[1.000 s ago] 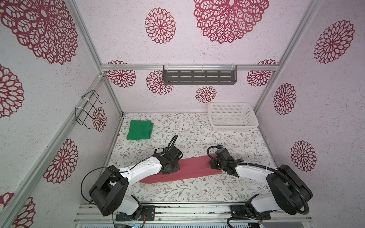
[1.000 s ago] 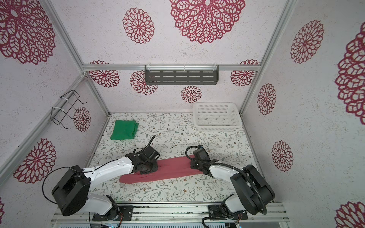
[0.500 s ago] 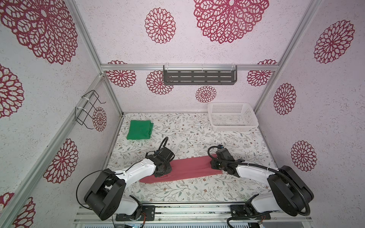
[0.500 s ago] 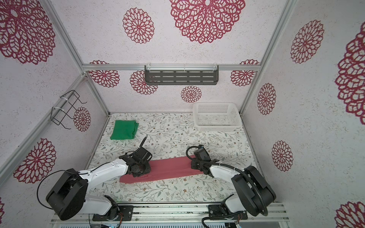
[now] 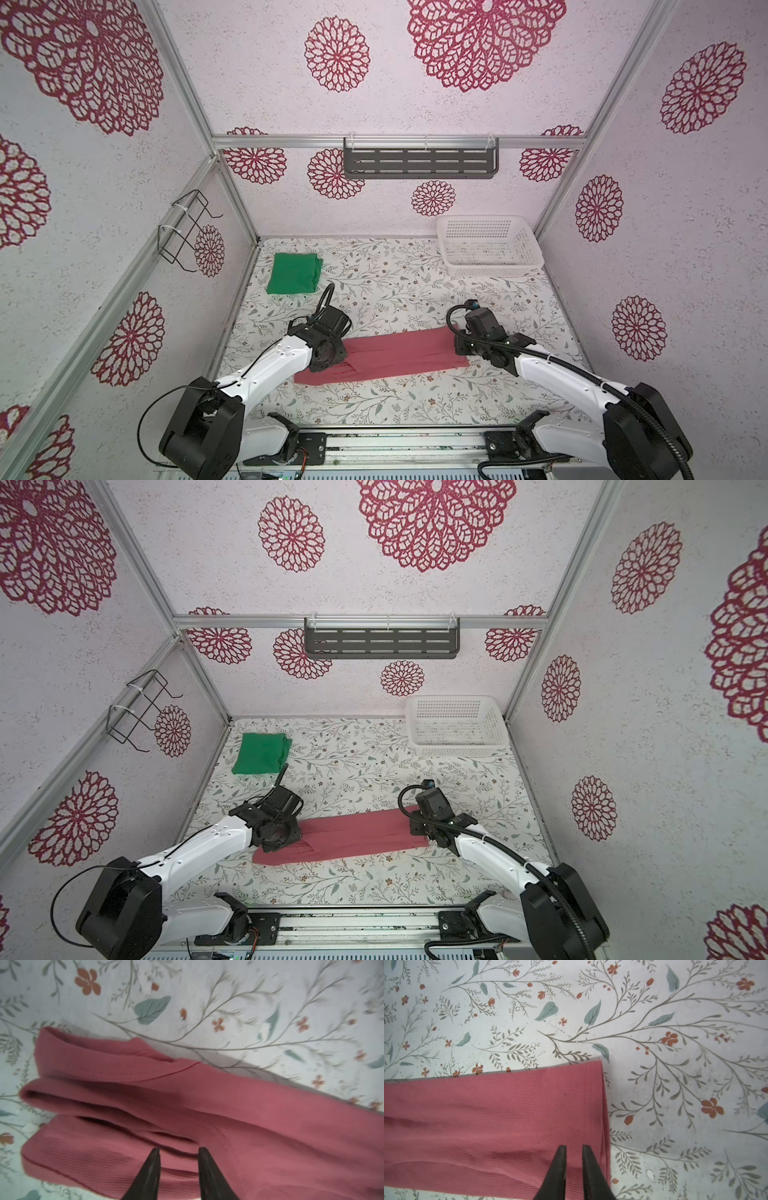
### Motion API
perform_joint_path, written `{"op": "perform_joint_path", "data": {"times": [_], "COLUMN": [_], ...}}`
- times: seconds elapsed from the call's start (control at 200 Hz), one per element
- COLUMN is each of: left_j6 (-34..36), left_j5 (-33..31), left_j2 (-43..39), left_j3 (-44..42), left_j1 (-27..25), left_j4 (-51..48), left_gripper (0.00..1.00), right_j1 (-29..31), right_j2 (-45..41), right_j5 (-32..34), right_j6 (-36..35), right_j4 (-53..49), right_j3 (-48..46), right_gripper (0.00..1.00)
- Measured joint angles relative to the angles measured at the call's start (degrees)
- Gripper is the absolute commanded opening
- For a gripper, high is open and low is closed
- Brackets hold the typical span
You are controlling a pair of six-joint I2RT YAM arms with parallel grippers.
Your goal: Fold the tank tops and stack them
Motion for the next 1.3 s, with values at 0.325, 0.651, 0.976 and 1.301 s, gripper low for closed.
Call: {"op": "perform_joint_path", "data": {"times": [0.325,0.651,0.976,1.301], "left_j6": [-3.8,-6.4,-1.8,13.2], "left_j5": [-0.7,-6.8,-9.1,2.1], "left_j2": [2.7,10.8,29.2,52.7], "left_j3": [-4.8,-1.2,15.4,50.2], "left_j1": [1.9,2.3,3.5,3.7], "left_j4": [5.0,14.3,27.0,23.2], "left_gripper": [0.29,0.29,0.31,0.39], "right_j1": [0.2,1.0,12.8,8.6], "right_j2": [9.1,10.9,-3.6,-7.3], "right_j5": [-2.2,-1.5,0.5,-6.1], "right_j6": [-2.1,2.6,20.2,7.6], "right_j4": [-0.2,3.7,1.9,-15.5], "right_j3": [2.6,-0.6,-10.9,6.8], "right_gripper": [0.18,0.19,0.29,0.58]}}
